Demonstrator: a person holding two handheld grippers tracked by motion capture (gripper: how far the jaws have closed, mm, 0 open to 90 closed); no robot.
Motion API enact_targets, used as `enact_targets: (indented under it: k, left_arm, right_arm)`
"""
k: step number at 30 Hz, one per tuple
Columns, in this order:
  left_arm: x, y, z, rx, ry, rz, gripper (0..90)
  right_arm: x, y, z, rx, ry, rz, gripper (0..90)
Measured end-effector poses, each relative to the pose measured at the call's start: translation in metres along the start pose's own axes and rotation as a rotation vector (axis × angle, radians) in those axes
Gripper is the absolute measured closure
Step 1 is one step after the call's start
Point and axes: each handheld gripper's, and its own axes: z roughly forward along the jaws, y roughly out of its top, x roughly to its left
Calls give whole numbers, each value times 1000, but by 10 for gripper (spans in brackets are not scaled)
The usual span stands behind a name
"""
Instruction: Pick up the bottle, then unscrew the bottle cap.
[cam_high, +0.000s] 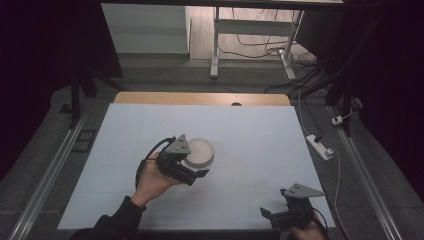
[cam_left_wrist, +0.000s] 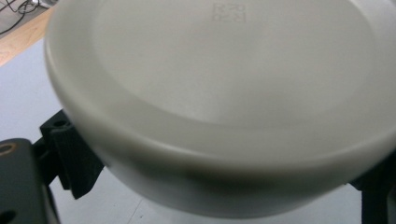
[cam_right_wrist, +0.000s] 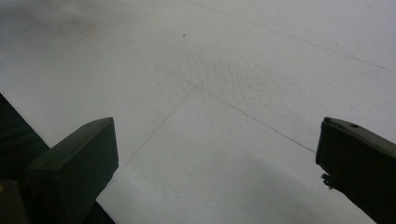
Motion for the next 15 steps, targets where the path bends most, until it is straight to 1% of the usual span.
enact_targets:
  k: [6, 12, 15]
  left_arm:
    - [-2, -1, 3, 15, -8, 4, 71]
    - [-3, -3, 7, 19, -22, -8, 71]
    - [-4, -5, 8, 22, -32, -13, 71]
  right_arm:
    - [0, 0, 0, -1, 1, 1, 0]
    - [0, 0, -1, -10, -1, 4, 0]
    - [0, 0, -2, -20, -10, 3, 0]
